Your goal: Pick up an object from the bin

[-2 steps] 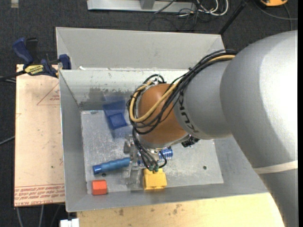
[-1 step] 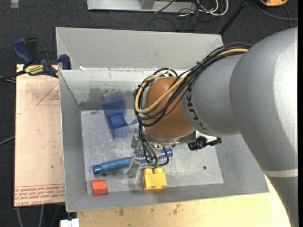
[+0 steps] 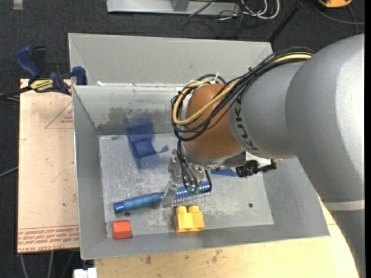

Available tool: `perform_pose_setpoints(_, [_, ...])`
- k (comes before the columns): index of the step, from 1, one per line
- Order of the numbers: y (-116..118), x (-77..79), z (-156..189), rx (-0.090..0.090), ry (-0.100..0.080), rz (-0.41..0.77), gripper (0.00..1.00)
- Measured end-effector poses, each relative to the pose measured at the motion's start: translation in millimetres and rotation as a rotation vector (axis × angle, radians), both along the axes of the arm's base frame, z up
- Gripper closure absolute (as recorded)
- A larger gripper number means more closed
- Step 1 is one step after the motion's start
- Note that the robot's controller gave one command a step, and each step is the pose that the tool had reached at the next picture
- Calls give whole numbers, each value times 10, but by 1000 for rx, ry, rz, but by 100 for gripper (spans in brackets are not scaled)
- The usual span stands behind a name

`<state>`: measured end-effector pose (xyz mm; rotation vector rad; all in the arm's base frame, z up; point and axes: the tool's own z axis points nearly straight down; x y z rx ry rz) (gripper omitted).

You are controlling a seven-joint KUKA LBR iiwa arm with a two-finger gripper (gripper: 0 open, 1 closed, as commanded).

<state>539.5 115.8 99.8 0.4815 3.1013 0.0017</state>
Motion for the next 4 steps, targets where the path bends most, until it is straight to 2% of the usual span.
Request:
perform_pose_setpoints(1, [-5,-319,-309,0,5,179,0])
perform_pose_setpoints(2, [-1,-315,-309,1,5,178,0])
perform_pose_setpoints(3, [0,-308,-304,1,2,177,100])
perform_pose_setpoints(4, [3,-301,125,0,0,176,100])
